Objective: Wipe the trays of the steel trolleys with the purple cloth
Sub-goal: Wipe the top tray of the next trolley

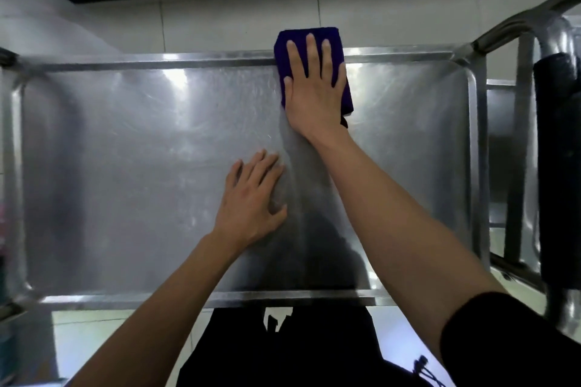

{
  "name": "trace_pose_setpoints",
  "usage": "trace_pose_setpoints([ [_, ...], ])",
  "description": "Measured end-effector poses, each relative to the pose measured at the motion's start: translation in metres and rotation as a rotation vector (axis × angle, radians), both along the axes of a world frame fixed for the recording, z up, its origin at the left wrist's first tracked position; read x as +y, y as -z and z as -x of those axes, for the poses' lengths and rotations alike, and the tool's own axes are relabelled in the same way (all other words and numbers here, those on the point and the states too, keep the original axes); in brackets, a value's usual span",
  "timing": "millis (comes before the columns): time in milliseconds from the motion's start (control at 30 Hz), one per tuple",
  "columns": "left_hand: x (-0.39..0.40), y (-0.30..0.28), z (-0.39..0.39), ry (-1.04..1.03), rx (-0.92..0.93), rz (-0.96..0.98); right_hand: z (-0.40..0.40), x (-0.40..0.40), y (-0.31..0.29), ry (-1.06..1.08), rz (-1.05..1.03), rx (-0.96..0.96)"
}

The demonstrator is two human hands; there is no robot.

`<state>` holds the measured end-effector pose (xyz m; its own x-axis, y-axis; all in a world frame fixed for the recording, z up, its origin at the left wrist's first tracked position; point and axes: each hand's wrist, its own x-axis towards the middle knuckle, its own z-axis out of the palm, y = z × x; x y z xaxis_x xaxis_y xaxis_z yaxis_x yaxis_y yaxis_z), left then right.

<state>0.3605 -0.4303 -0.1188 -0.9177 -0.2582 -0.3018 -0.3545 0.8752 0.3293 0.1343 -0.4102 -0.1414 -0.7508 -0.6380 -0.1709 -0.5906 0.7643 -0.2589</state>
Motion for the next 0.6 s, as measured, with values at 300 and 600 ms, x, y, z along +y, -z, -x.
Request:
trace_pose_setpoints([
  [300, -0.006, 0.0, -0.01, 0.044, 0.072, 0.044, -0.003, -0.005, -0.004, -0.034, 0.005, -0.013],
  [600, -0.025, -0.007, -0.038, 0.099, -0.046, 0.112, -0.103, 0.056, -0.001, 0.006, -0.073, -0.055],
])
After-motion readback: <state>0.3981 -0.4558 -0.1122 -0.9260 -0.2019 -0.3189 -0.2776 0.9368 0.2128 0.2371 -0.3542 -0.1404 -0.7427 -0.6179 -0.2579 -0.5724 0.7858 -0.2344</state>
